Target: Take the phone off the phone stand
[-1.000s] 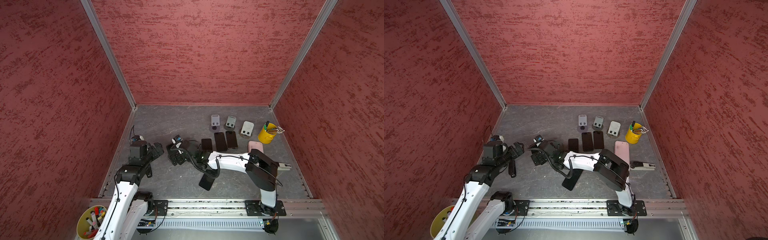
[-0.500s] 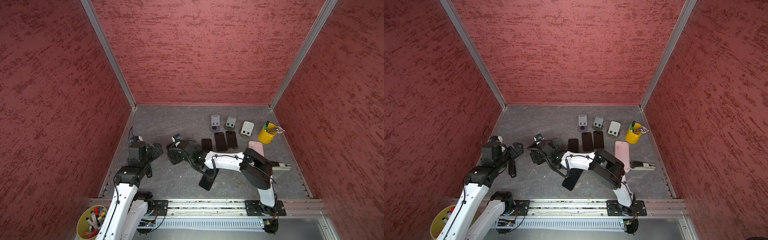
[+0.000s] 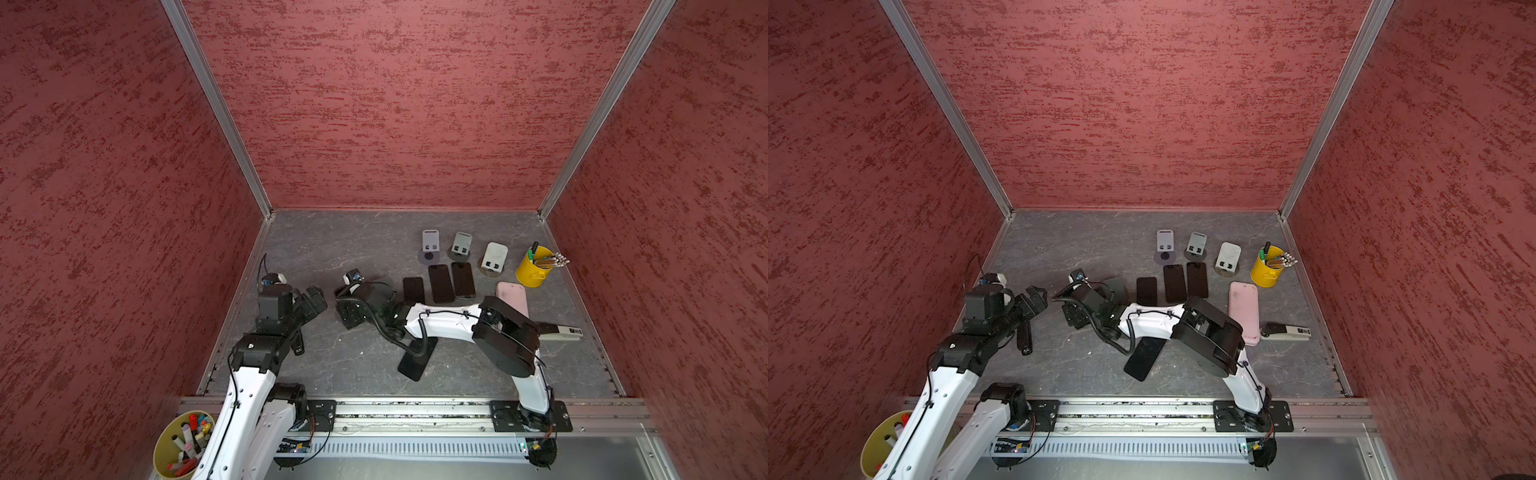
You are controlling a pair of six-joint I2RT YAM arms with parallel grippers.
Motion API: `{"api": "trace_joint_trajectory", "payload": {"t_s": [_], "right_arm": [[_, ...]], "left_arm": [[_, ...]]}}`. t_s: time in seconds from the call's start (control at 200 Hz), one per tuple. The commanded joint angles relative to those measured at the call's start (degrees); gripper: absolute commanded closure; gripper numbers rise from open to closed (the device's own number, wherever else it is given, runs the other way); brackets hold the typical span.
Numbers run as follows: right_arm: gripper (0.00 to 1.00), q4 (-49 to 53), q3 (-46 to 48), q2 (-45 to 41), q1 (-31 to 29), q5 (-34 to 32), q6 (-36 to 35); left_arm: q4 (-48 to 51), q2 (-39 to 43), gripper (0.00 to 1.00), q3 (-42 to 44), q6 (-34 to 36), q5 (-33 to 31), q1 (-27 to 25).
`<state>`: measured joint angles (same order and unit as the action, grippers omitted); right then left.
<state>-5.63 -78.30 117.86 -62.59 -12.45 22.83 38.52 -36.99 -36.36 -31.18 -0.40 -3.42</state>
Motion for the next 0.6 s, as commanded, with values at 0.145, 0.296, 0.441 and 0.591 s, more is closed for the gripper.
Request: {"api": "trace_joint_trajectory", "payload": {"t_s": [0.145, 0.296, 0.441, 0.591], "right_arm": [[0.35, -1.75, -1.32, 0.47, -0.52, -2.32, 0.28], [0.42, -2.02, -1.23, 0.27, -0.65, -2.15, -0.16], [0.44, -2.92, -0.68, -0.42, -0.70, -1.99, -0.93], [0.45, -5.10, 0.90, -1.82, -0.74, -1.16, -2.57]], "left_arm": [[-1.26, 0.95, 0.00, 0.79, 0.53, 0.00, 0.64], [-1.35, 0.88, 0.00, 0.84, 0.55, 0.00, 0.68], [-1.43, 0.87, 0.00, 0.79, 0.68, 0.12, 0.70], [-1.35, 0.79, 0.00, 0.86, 0.68, 0.20, 0.70]]}}
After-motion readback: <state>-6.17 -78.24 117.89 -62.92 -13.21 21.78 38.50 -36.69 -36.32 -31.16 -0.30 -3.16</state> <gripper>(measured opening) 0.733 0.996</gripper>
